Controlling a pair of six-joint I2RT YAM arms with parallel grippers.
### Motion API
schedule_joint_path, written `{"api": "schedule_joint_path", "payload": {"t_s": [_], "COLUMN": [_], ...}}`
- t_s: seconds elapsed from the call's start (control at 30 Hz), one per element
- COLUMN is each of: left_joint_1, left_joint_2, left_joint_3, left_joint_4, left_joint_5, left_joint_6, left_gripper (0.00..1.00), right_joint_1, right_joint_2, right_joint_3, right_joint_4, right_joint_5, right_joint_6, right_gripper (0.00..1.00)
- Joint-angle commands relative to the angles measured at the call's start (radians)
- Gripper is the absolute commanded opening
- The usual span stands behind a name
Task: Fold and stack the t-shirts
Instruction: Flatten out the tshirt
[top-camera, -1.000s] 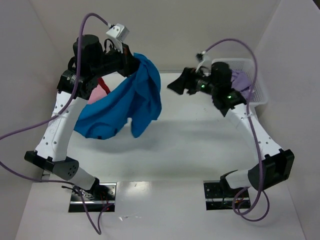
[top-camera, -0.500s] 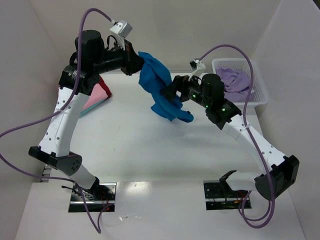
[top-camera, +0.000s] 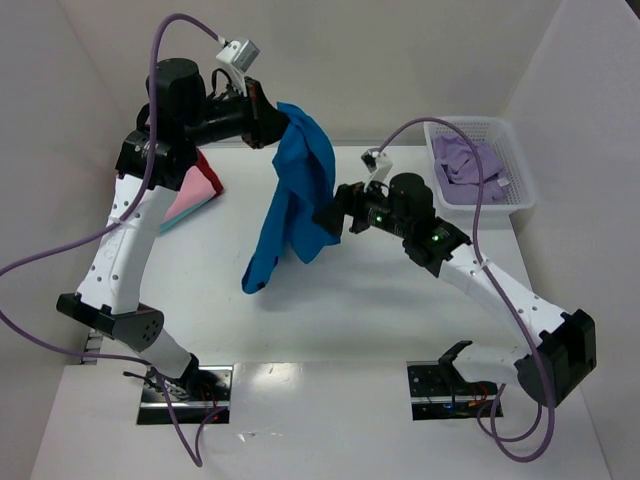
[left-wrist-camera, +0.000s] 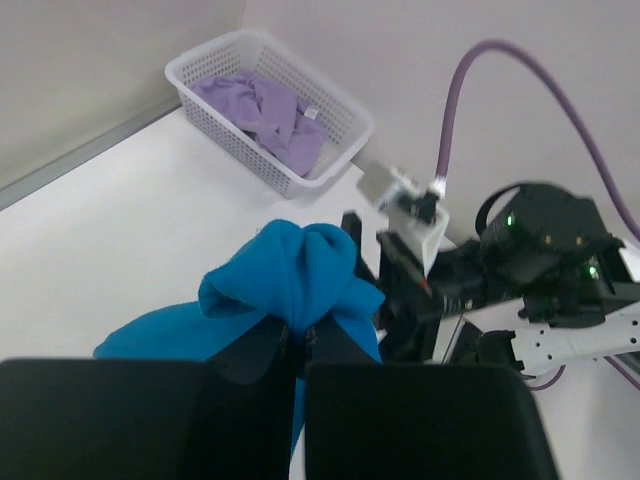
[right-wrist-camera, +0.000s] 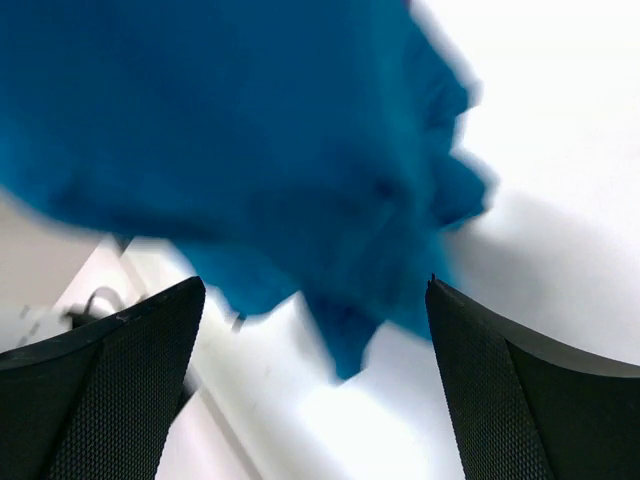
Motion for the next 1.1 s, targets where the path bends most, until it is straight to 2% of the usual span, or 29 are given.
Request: {"api": "schedule_joint_path", "payload": {"t_s": [0.0,0.27,0.57,0.67,0.97,1.03,1.07], "left_joint_1": [0.006,0.006,0.006,0.006,0.016,0.016,0.016], "left_joint_2": [-0.026,0.012,0.021,0.012,-0.008,-0.008,-0.008], "left_joint_3": [0.049,0.071,0.091,0.091,0.082,0.072,0.072], "left_joint_4": [0.089,0.098,0.109,0.109,0.109,0.109,0.109], "left_joint_5": [0.010,0.022,0.052,0.062,0.062,0.072,0.072], "left_joint_6": [-0.032,-0.041,-0.060,-0.060,-0.050,-0.050,-0.050], "left_gripper": [0.00,0.00,0.00,0.00,0.00,0.00,0.00], "right_joint_1": [0.063,0.101,0.101,0.101,0.101,0.101,0.101], "right_joint_2": [-0.122,-0.186,-0.067,-0.039,-0.010,-0.010,-0.010], "right_joint_3": [-0.059,-0.174,-0.154,-0.118,-0.081,-0.081,-0.081], "right_joint_4": [0.020,-0.004,0.048,0.057,0.055,0.091,0.100], "right_joint_5": [-0.030,0.006,0.120,0.236,0.295,0.273,0.237], "right_joint_6": [0.041,0.091,-0.014,-0.047,-0.084,-0.084,-0.075], "right_gripper": [0.96,0.96,0.97,0.98,0.98,0.94,0.88]}}
